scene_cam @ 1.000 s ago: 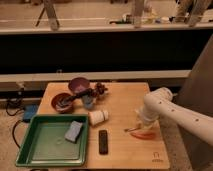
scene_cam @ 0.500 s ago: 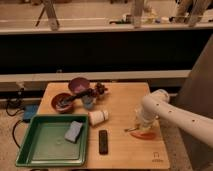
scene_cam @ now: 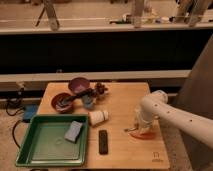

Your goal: Place fork in tray

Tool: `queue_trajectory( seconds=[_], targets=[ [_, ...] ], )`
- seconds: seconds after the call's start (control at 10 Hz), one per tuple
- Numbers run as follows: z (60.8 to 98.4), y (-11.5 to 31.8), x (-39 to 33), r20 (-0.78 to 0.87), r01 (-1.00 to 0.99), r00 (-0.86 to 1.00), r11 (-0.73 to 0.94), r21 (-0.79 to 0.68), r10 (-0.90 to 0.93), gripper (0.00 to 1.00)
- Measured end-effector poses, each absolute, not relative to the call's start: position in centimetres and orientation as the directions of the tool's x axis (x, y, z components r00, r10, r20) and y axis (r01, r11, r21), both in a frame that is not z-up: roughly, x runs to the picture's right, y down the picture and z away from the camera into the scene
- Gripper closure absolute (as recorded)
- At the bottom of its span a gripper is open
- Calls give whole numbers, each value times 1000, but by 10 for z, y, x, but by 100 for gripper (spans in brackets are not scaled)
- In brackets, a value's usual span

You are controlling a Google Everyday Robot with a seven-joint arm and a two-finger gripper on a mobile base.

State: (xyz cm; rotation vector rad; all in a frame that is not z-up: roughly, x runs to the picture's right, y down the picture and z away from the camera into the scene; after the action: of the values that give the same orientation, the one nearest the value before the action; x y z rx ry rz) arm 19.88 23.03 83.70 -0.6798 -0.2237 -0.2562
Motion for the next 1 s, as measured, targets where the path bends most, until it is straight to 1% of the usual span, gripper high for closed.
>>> queue_trajectory(
  seconds=[0.1, 0.2, 0.3, 0.5, 0.6, 0.7, 0.8, 1.0],
  targets=[
    [839, 232, 199, 286, 305, 945, 746, -592, -159, 71],
    [840, 233, 199, 286, 305, 945, 744, -594, -158, 79],
    [841, 234, 199, 289, 308, 944, 742, -596, -159, 82],
    [843, 235, 199, 290, 312, 943, 737, -599, -163, 81],
    [842, 235, 198, 289, 311, 943, 739, -598, -163, 86],
    [842, 235, 199, 287, 308, 944, 739, -599, -161, 95],
    [842, 235, 199, 287, 308, 944, 739, -600, -161, 99],
    [834, 228, 199, 278, 298, 948, 744, -598, -156, 99]
  ],
)
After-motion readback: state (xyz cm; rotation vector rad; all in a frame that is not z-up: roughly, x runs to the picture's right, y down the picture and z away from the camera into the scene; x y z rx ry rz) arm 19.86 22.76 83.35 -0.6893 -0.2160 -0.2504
